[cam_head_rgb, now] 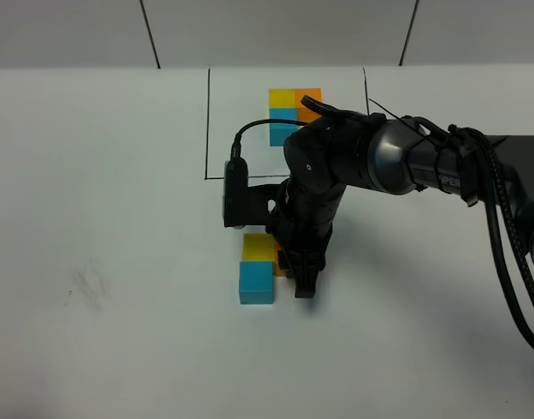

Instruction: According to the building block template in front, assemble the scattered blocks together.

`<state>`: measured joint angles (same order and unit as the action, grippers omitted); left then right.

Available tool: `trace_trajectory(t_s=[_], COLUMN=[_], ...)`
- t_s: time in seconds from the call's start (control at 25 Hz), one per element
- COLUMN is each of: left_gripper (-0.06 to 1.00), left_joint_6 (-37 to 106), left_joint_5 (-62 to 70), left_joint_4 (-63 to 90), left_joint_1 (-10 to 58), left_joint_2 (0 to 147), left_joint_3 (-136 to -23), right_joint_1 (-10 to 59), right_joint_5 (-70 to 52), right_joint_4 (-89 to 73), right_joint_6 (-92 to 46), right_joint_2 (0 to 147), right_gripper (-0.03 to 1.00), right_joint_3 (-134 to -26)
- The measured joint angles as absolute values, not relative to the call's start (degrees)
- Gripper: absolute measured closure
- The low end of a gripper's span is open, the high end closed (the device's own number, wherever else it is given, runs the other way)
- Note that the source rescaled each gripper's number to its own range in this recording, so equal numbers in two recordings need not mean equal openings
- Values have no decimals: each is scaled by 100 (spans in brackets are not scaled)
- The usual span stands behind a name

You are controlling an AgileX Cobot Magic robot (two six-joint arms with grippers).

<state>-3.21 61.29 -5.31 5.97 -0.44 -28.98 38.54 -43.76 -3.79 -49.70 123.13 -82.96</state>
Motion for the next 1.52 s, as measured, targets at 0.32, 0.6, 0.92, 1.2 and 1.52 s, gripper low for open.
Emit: trace_trajectory(t_s=[0.32,0.6,0.92,1.2,1.52], left_gripper=[27,27,27,27,27], left_joint_6=[-321,-321,-321,-321,-321], left_joint_5=[6129,6129,6129,6129,6129], left_joint_4=[-531,-531,-531,-531,-531], left_joint_1=[597,597,597,597,597], left_joint_2=[-44,-44,-44,-44,-44], left_joint_3=[-2898,-2898,-2898,-2898,-2898], right_joint_1=[3836,2952,336,-1053,-265], right_joint_5=[-4369,-5174,-4939,-4967,-4926], right_joint_4=[-391,208,649,970,772], right_joint_6=[-4280,-3402,-2786,-2414,-2264], right_joint_2=[12322,11463,9104,6570,4069], right_gripper=[35,-2,2,2,2], right_joint_3=[-8296,-8032,-6701,-5475,-4814])
